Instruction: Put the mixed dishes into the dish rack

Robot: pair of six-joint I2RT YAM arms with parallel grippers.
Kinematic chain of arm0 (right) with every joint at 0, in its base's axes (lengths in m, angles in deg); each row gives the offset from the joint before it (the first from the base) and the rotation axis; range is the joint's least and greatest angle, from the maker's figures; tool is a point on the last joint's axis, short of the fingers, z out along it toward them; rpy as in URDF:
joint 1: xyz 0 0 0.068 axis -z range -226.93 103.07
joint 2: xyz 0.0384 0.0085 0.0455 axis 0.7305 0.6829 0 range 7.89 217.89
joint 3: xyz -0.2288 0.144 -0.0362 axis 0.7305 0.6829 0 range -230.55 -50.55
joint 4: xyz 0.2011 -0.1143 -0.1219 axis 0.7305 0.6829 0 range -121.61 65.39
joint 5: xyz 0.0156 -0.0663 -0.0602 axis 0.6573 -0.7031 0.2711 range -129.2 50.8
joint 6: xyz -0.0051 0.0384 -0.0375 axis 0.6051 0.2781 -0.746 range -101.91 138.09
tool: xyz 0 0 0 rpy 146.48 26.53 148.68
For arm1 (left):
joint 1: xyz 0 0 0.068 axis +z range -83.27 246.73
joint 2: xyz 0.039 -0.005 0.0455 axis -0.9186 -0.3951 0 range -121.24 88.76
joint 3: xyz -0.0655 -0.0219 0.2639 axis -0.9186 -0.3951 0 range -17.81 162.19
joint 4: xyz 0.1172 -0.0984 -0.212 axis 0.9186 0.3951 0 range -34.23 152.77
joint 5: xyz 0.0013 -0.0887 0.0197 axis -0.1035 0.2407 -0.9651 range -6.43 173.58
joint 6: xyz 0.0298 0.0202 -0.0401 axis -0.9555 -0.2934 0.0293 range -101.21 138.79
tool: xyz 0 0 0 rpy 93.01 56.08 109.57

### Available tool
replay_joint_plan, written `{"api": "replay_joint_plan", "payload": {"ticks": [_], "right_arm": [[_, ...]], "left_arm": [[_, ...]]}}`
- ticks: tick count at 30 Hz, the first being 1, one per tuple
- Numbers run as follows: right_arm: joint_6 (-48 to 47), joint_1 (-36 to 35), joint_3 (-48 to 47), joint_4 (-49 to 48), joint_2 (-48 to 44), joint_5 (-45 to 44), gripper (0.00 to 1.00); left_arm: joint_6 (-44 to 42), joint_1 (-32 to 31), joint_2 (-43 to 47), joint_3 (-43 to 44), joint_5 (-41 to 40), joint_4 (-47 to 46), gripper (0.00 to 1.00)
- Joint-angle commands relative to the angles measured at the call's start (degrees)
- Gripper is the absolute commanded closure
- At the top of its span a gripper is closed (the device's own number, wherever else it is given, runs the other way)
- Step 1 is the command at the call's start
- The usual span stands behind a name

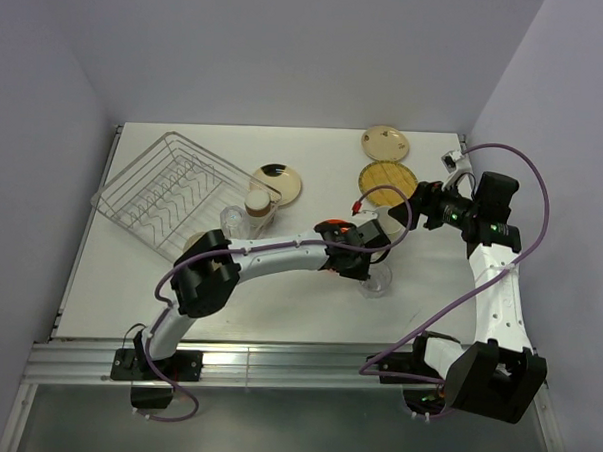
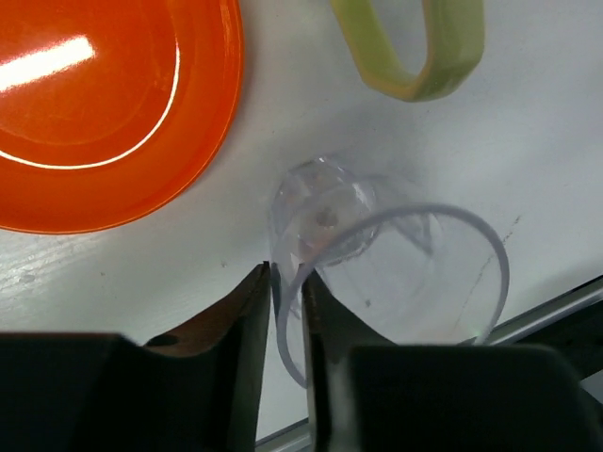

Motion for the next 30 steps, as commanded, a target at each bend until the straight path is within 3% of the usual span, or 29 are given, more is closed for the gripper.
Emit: {"api": "replay_joint_plan", "payload": {"ticks": [1,2,6,12,16,22,25,27,30], "right_arm": [[0.1,0.4,-0.1,-1.4,-1.2,1.6,0.1],[0.1,0.4,-0.2,-1.3,-1.2,1.6,0.1],[-0.1,0.4,-0.7,-1.1,-1.0,2.0,0.1],[-3.1,0.3,-2.1,1.2,-0.3,3.4,0.1],[-6.1,-1.0,-4.0,4.0,1.2,5.4,0.1],[-3.7,-9.2,-8.4,3.1,4.4,6.2,0.1],[4.6,-14.7,-10.7,-4.2,6.9,6.0,0.1],[18.6,-17.7,-9.9,-12.1,8.5,6.2,0.1],[42.7,-20.6,-6.6,-32.6,11.0,5.5,0.1]], "left_arm": [[-1.0,0.6,0.5,1.2,1.3,-2.1,0.76],[-0.9,0.8,0.9,0.8,1.5,-2.7,0.84],[-0.7,1.2,3.4,-1.5,2.1,-4.3,0.99],[0.5,3.1,12.8,-12.0,6.4,-12.0,1.0],[1.2,5.8,24.8,-25.7,14.5,-21.9,1.0],[1.9,13.4,41.5,-42.1,22.0,-36.0,1.0],[0.8,17.8,49.7,-48.2,22.7,-40.4,1.0],[0.0,20.0,55.9,-52.0,22.6,-43.1,1.0],[-1.6,23.7,63.5,-56.6,21.4,-46.8,1.0]]}}
